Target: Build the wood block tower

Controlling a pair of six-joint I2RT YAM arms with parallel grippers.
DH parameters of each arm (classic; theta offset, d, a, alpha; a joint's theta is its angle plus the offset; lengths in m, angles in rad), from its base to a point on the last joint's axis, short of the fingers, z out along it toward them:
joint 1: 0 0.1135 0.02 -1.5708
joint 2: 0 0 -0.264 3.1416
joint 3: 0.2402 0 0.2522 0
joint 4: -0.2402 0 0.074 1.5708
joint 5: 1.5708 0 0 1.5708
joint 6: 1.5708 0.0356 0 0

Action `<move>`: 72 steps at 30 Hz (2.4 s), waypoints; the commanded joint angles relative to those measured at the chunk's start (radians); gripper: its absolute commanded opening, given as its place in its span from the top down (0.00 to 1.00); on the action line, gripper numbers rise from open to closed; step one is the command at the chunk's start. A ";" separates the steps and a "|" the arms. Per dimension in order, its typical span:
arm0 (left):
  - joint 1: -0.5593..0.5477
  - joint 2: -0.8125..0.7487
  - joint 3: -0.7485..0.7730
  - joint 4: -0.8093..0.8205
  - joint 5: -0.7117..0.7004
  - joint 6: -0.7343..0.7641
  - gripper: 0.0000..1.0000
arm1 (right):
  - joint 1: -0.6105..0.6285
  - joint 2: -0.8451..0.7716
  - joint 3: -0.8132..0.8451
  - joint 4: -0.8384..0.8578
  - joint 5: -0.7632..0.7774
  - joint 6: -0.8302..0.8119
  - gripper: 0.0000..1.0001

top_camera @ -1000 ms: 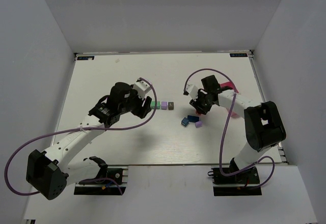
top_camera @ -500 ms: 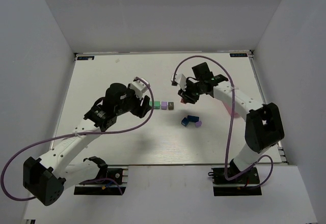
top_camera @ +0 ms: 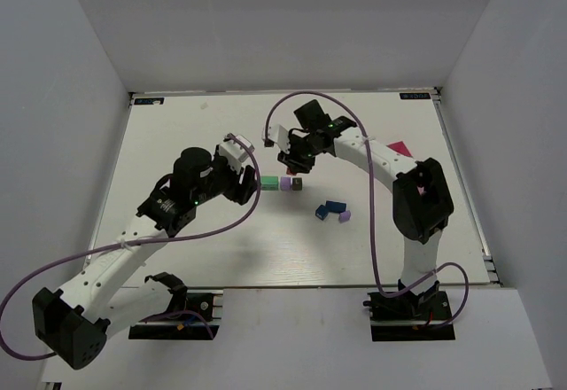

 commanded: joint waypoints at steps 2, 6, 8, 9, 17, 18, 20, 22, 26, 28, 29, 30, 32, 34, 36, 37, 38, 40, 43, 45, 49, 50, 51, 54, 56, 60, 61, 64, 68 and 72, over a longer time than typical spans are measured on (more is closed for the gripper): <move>0.004 -0.070 -0.015 0.026 -0.017 -0.007 0.29 | 0.031 0.032 0.069 -0.030 0.023 -0.015 0.83; 0.004 -0.107 -0.035 0.037 -0.081 -0.027 0.29 | 0.071 0.065 0.090 -0.040 0.060 -0.015 0.83; 0.004 -0.120 -0.035 0.037 -0.113 -0.037 0.29 | 0.081 0.084 0.106 -0.042 0.069 -0.015 0.83; 0.004 -0.120 -0.035 0.046 -0.113 -0.037 0.29 | 0.086 0.093 0.112 -0.040 0.075 -0.012 0.83; 0.004 -0.155 -0.053 0.057 -0.113 -0.037 0.29 | 0.121 0.157 0.162 -0.051 0.126 -0.008 0.82; 0.004 -0.155 -0.053 0.057 -0.113 -0.037 0.29 | 0.123 0.165 0.168 -0.048 0.129 -0.009 0.82; 0.004 -0.155 -0.053 0.057 -0.104 -0.037 0.29 | 0.126 0.171 0.175 -0.046 0.137 -0.008 0.82; 0.004 -0.155 -0.053 0.057 -0.104 -0.046 0.29 | 0.132 0.182 0.185 -0.046 0.138 -0.006 0.82; 0.004 -0.155 -0.053 0.057 -0.095 -0.046 0.29 | 0.132 0.196 0.202 -0.054 0.143 -0.006 0.82; 0.004 -0.155 -0.053 0.057 -0.095 -0.046 0.29 | 0.131 0.197 0.203 -0.053 0.143 -0.008 0.82; 0.004 -0.155 -0.053 0.057 -0.095 -0.046 0.29 | 0.130 0.197 0.202 -0.057 0.140 -0.006 0.82; 0.004 -0.155 -0.053 0.057 -0.095 -0.046 0.29 | 0.132 0.197 0.202 -0.057 0.137 -0.006 0.81; 0.004 -0.155 -0.053 0.057 -0.095 -0.046 0.29 | 0.132 0.199 0.200 -0.054 0.135 -0.006 0.81; 0.004 -0.155 -0.053 0.057 -0.095 -0.046 0.29 | 0.135 0.197 0.205 -0.057 0.135 -0.006 0.81; 0.004 -0.155 -0.053 0.057 -0.095 -0.046 0.29 | 0.135 0.197 0.202 -0.060 0.134 -0.006 0.81; 0.004 -0.155 -0.053 0.057 -0.095 -0.046 0.29 | 0.135 0.197 0.202 -0.057 0.131 -0.008 0.79; 0.004 -0.155 -0.053 0.057 -0.095 -0.046 0.29 | 0.137 0.197 0.202 -0.062 0.129 -0.008 0.79; 0.004 -0.155 -0.053 0.057 -0.095 -0.046 0.29 | 0.137 0.197 0.201 -0.063 0.132 -0.009 0.79; 0.004 -0.155 -0.053 0.057 -0.095 -0.046 0.29 | 0.135 0.200 0.200 -0.068 0.128 -0.011 0.79; 0.004 -0.155 -0.053 0.057 -0.095 -0.046 0.29 | 0.135 0.201 0.198 -0.069 0.126 -0.012 0.78; 0.004 -0.155 -0.053 0.057 -0.095 -0.046 0.29 | 0.135 0.201 0.198 -0.072 0.128 -0.018 0.78; 0.004 -0.155 -0.053 0.057 -0.095 -0.046 0.29 | 0.138 0.202 0.198 -0.069 0.129 -0.015 0.76; 0.004 -0.155 -0.053 0.057 -0.095 -0.046 0.29 | 0.138 0.202 0.198 -0.074 0.128 -0.017 0.76; 0.004 -0.155 -0.053 0.057 -0.095 -0.046 0.29 | 0.137 0.207 0.198 -0.073 0.128 -0.019 0.76; 0.004 -0.155 -0.053 0.057 -0.095 -0.046 0.29 | 0.135 0.208 0.198 -0.069 0.128 -0.019 0.75; 0.004 -0.155 -0.053 0.057 -0.095 -0.046 0.29 | 0.138 0.214 0.200 -0.069 0.129 -0.017 0.75; 0.004 -0.155 -0.053 0.057 -0.095 -0.046 0.29 | 0.138 0.214 0.201 -0.071 0.128 -0.017 0.74; 0.004 -0.155 -0.053 0.057 -0.095 -0.046 0.29 | 0.140 0.219 0.203 -0.068 0.134 -0.017 0.74; 0.004 -0.155 -0.053 0.057 -0.095 -0.046 0.29 | 0.141 0.217 0.206 -0.066 0.137 -0.012 0.72; 0.004 -0.155 -0.053 0.057 -0.095 -0.046 0.29 | 0.144 0.216 0.205 -0.066 0.135 -0.011 0.72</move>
